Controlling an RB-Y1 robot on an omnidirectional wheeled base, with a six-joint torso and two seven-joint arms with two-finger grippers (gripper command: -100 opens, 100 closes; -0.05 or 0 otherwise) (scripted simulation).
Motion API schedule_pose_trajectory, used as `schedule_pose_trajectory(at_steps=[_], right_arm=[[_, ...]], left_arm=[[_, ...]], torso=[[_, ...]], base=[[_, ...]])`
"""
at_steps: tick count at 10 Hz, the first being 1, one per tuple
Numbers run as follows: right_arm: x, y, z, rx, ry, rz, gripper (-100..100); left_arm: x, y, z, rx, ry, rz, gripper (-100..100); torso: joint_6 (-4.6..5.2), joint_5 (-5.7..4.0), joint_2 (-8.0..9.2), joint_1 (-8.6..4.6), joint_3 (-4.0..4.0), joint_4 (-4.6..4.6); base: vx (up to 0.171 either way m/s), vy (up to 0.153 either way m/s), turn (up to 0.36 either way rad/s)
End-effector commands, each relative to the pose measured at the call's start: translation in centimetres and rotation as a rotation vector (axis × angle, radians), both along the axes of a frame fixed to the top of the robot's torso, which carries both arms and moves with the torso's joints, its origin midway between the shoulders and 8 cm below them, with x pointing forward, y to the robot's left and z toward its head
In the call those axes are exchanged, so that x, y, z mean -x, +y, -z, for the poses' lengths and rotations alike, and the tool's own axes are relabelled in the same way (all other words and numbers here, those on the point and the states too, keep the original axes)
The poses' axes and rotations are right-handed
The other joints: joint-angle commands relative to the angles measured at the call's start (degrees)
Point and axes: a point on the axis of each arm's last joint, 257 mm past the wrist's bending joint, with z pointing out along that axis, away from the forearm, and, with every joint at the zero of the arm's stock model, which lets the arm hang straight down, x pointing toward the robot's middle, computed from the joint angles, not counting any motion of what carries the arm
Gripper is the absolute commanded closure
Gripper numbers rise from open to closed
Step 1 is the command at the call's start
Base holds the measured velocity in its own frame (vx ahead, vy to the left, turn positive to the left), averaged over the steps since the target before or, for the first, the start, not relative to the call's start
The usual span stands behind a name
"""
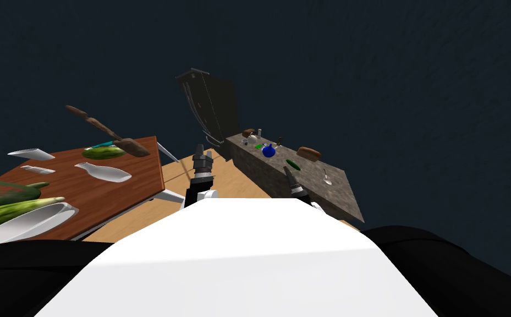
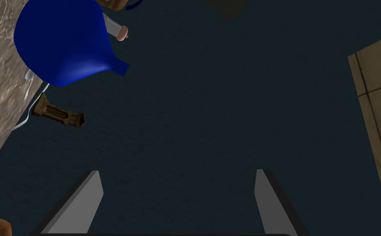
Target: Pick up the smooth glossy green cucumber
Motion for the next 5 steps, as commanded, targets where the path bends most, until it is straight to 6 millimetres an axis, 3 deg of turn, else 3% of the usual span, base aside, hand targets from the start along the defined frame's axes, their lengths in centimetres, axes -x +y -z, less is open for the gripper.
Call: schedule_pose_trajectory(at_steps=[1,2,3,5], right_arm=[[0.5,-0.5,1.8,0.028,0.036,-0.004,-100],[1.4,-0.8,4.3,0.080,0.090,-0.018,-100],[1.5,-1.2,5.0,0.082,0.105,-0.011,-100],[4.1,-2.7,10.5,0.184,0.227,-0.025,-100]], left_arm=[[0.0,0.0,0.0,0.000,0.000,0.000,0],[0.0,0.0,0.0,0.000,0.000,0.000,0],[0.0,0.0,0.0,0.000,0.000,0.000,0],[0.0,0.0,0.0,0.000,0.000,0.000,0]], torso=[[0.00,0.00,0.00,0.00,0.00,0.00],[-0.01,0.00,0.00,-0.01,0.00,0.00],[0.00,0.02,-0.01,0.09,0.00,0.00],[-0.01,0.02,-0.12,0.11,-0.07,-0.02]], base=[[0.003,0.083,-0.010],[0.007,0.111,0.002],[0.016,0.098,-0.011],[0.052,0.147,0.013]])
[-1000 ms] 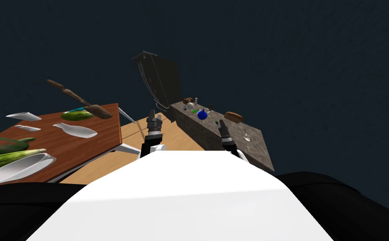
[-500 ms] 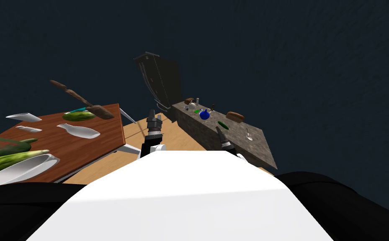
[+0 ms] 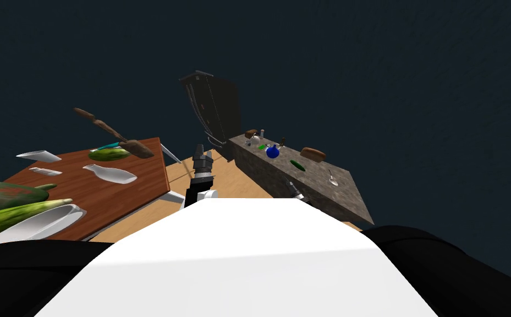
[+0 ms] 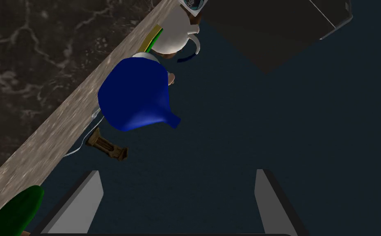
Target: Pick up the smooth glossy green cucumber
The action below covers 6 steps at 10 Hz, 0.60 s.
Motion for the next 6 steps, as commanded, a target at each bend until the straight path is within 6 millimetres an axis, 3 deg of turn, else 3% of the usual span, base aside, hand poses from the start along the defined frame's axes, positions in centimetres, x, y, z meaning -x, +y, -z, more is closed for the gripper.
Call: schedule_pose_trajectory(at_steps=[1,2,3,4,5,6], right_arm=[[1.4,-1.0,2.2,0.050,0.062,-0.003,-100],[3.2,-2.1,5.0,0.107,0.130,-0.010,-100],[3.4,-2.5,5.3,0.116,0.139,-0.012,-100],[5.4,-3.9,7.9,0.178,0.207,-0.022,-100],[5.6,-4.2,8.3,0.185,0.217,-0.021,-100],[7.7,-5.5,10.3,0.249,0.277,-0.040,-100]], left_arm=[[0.0,0.0,0.0,0.000,0.000,0.000,0],[0.0,0.0,0.0,0.000,0.000,0.000,0],[0.0,0.0,0.0,0.000,0.000,0.000,0],[0.0,0.0,0.0,0.000,0.000,0.000,0],[0.0,0.0,0.0,0.000,0.000,0.000,0],[0.0,0.0,0.0,0.000,0.000,0.000,0]], torso=[[0.00,0.00,0.00,0.00,0.00,0.00],[0.00,0.00,0.04,-0.10,0.02,0.00],[0.00,-0.01,0.03,-0.09,0.01,0.01],[0.00,-0.03,0.05,-0.20,0.03,0.01],[-0.01,-0.04,0.02,-0.21,0.01,0.01],[0.00,-0.04,-0.01,-0.25,0.00,0.00]], base=[[0.044,0.127,-0.006],[0.049,0.134,0.024],[0.039,0.100,0.001],[0.050,0.102,0.024],[0.061,0.093,0.008],[0.079,0.118,0.032]])
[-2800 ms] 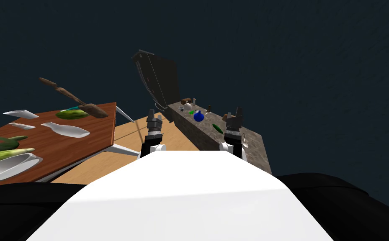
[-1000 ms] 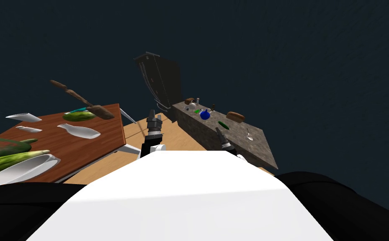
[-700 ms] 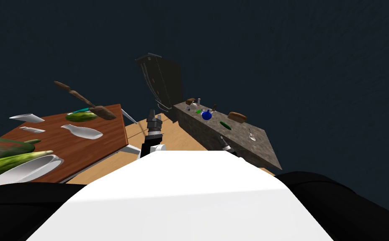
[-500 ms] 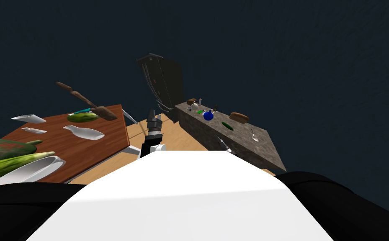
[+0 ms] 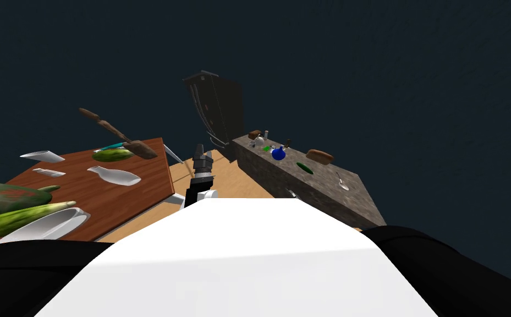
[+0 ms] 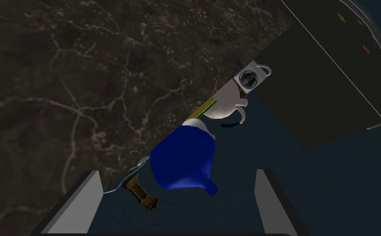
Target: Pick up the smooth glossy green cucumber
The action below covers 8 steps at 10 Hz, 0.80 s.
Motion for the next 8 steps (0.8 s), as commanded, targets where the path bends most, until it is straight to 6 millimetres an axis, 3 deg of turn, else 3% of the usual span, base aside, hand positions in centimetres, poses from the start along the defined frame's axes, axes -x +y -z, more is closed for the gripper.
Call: schedule_pose_trajectory(at_steps=[1,5,6,8], right_arm=[[1.4,-1.5,1.8,0.043,0.048,-0.003,-100],[7.2,-6.0,6.2,0.191,0.207,-0.035,-100],[10.0,-8.2,7.7,0.263,0.277,-0.060,-100],[10.6,-8.9,8.1,0.270,0.292,-0.052,-100]], left_arm=[[0.0,0.0,0.0,0.000,0.000,0.000,0],[0.0,0.0,0.0,0.000,0.000,0.000,0],[0.0,0.0,0.0,0.000,0.000,0.000,0],[0.0,0.0,0.0,0.000,0.000,0.000,0]], torso=[[0.00,0.00,0.00,0.00,0.00,0.00],[-0.01,-0.01,0.07,-0.02,0.04,0.02],[-0.01,-0.01,0.05,-0.06,0.03,0.01],[-0.01,0.00,-0.02,-0.10,-0.02,0.00]], base=[[0.054,0.102,0.003],[0.058,0.102,0.019],[0.096,0.109,0.035],[0.049,0.057,0.001]])
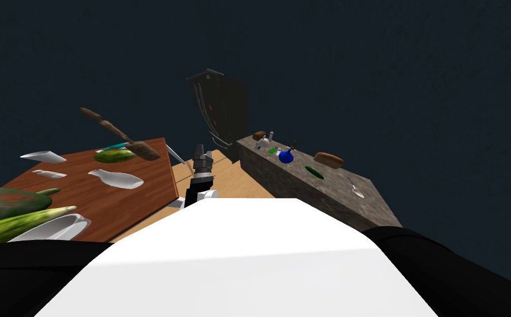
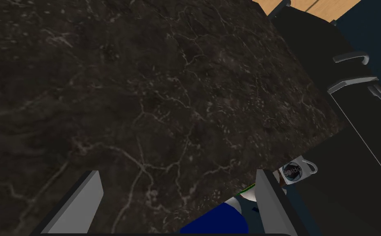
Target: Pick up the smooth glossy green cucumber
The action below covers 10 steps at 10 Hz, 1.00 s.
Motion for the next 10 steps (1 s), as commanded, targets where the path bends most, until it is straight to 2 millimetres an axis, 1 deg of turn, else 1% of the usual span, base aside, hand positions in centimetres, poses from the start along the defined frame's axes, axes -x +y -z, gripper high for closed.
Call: schedule_pose_trajectory(at_steps=[1,2,3,4,5,6,7,8,9,10], right_arm=[[2.7,-1.9,1.1,0.064,0.063,-0.038,-100],[3.6,-2.9,1.6,0.079,0.085,-0.023,-100],[6.6,-5.2,2.4,0.143,0.154,-0.048,-100],[6.9,-5.8,2.4,0.154,0.165,-0.048,-100],[9.5,-7.8,2.7,0.212,0.226,-0.077,-100],[10.1,-8.8,2.7,0.228,0.243,-0.074,-100],[12.2,-10.7,2.5,0.286,0.296,-0.114,-100],[13.1,-11.8,2.6,0.301,0.317,-0.101,-100],[15.2,-14.2,2.0,0.363,0.375,-0.137,-100],[15.8,-14.8,2.0,0.372,0.387,-0.130,-100]], left_arm=[[0.0,0.0,0.0,0.000,0.000,0.000,0],[0.0,0.0,0.0,0.000,0.000,0.000,0],[0.0,0.0,0.0,0.000,0.000,0.000,0],[0.0,0.0,0.0,0.000,0.000,0.000,0],[0.0,0.0,0.0,0.000,0.000,0.000,0],[0.0,0.0,0.0,0.000,0.000,0.000,0],[0.0,0.0,0.0,0.000,0.000,0.000,0],[0.0,0.0,0.0,0.000,0.000,0.000,0],[0.0,0.0,0.0,0.000,0.000,0.000,0],[0.0,0.0,0.0,0.000,0.000,0.000,0]], torso=[[0.00,0.00,0.00,0.00,0.00,0.00],[-0.01,0.01,-0.03,0.10,-0.01,0.00],[0.01,0.02,-0.05,0.10,-0.03,-0.01],[0.00,0.04,-0.11,0.15,-0.06,-0.02],[-0.01,0.03,-0.09,0.12,-0.05,-0.02],[-0.01,0.04,-0.16,0.17,-0.09,-0.03],[-0.02,0.04,-0.13,0.14,-0.07,-0.03],[-0.02,0.04,-0.14,0.17,-0.07,-0.02],[0.00,0.04,-0.10,0.15,-0.06,-0.02],[-0.02,0.04,-0.18,0.16,-0.09,-0.03]], base=[[0.047,0.079,0.037],[0.059,0.073,0.012],[0.078,0.086,0.037],[0.061,0.077,0.008],[0.089,0.090,0.031],[0.068,0.082,0.012],[0.069,0.093,0.043],[0.066,0.082,0.017],[0.089,0.085,0.031],[0.077,0.061,0.021]])
